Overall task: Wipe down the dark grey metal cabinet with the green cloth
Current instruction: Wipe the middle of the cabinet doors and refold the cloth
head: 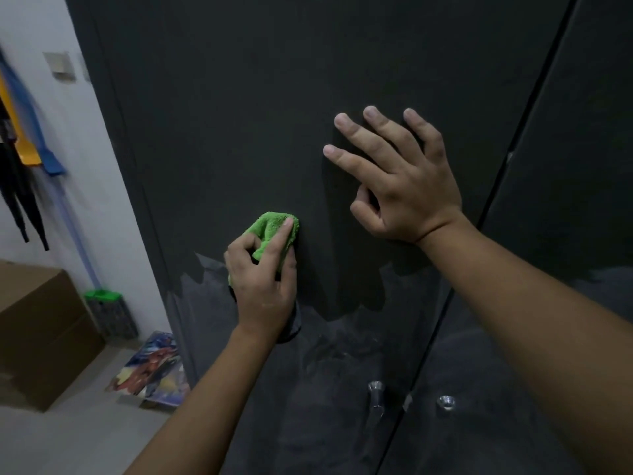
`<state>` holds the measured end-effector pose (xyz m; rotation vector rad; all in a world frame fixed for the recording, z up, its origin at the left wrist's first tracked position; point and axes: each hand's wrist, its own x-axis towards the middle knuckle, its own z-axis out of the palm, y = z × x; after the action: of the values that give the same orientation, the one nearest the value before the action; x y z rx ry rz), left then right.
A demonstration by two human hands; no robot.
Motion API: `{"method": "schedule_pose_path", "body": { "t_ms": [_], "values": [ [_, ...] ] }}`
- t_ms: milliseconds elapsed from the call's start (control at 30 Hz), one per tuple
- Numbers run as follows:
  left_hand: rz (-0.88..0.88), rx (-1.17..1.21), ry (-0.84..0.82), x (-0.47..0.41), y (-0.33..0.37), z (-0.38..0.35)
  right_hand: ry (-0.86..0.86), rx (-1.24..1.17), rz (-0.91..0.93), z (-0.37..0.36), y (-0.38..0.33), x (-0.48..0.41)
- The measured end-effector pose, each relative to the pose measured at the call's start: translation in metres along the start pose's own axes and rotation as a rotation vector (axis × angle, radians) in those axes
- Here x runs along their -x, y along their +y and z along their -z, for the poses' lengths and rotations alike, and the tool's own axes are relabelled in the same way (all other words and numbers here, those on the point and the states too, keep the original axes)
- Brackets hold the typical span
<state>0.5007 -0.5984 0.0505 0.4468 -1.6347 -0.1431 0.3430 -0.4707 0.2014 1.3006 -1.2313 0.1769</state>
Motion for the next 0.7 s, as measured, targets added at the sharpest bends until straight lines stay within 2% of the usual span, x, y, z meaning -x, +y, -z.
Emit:
{"method": "schedule_pose_path", "body": {
  "t_ms": [300,600,700],
  "values": [
    [-0.034,0.013,-0.06,0.016,0.023,-0.014,0.004,-0.016,-0.011,0.001,0.0,0.001],
    [-0.376,0.085,-0.408,0.066,0.086,-0.056,-0.021,-0.064,-0.026,0.006,0.001,0.0],
    [-0.457,0.064,-0.463,0.077,0.083,-0.059,-0.031,-0.078,-0.018,0.006,0.002,0.0]
  ]
}}
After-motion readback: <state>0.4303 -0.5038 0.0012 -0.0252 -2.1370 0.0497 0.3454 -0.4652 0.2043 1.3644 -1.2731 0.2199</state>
